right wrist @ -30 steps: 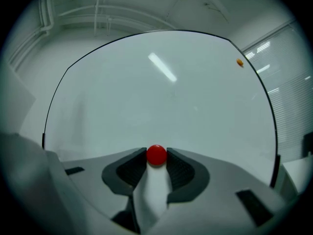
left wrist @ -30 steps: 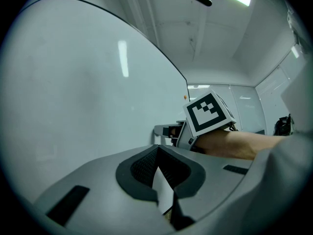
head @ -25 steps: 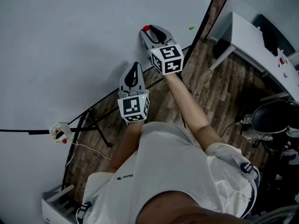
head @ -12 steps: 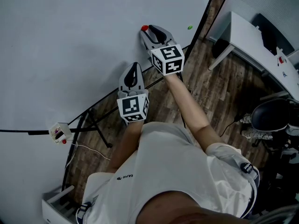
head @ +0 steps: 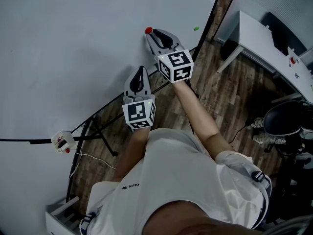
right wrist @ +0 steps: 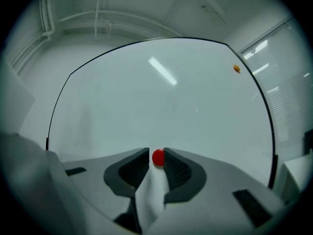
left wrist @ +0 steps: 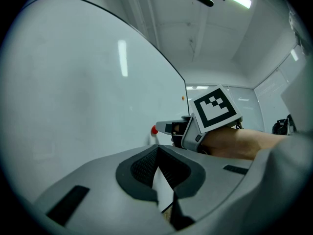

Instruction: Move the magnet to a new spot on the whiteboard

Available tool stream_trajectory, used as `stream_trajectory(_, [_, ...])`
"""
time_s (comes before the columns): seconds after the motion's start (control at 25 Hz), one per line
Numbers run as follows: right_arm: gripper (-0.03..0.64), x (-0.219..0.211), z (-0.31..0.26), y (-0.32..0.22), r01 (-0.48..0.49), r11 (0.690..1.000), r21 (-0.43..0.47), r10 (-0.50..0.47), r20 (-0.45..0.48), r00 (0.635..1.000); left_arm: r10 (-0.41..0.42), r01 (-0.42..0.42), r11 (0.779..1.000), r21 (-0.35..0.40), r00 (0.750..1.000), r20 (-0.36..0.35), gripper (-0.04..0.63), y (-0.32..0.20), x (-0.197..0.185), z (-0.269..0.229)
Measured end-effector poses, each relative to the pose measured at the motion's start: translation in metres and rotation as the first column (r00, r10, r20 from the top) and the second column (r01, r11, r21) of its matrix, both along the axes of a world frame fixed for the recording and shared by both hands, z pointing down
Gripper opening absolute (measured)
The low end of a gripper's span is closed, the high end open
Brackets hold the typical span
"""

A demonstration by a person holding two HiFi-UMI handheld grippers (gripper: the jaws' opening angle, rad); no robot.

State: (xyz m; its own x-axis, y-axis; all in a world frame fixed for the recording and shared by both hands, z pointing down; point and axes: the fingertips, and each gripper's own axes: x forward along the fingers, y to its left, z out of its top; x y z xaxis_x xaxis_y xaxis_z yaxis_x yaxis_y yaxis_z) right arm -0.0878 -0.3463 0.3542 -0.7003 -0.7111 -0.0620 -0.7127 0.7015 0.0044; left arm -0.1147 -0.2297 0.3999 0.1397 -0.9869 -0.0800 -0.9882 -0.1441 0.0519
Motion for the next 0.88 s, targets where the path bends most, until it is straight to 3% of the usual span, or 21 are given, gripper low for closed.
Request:
stream_trajectory(0.32, [0.017, 0.007, 0.001, 0.007, 0.002, 1.000, 0.009, -0.002, 0.003, 1.000, 0.019, -0.019, 1.000, -0.001, 1.000, 0.002, 0.002, -0.001, 0.008, 0.000])
stream_trajectory(0.88, [0.014, 0.017, -0.002, 0.028, -0.007, 1.000, 0.015, 0.007, 0.019, 1.000, 0.038, -0.038, 0.999, 0.003, 0.999, 0.014, 0.002, 0.000, 0.014, -0.004])
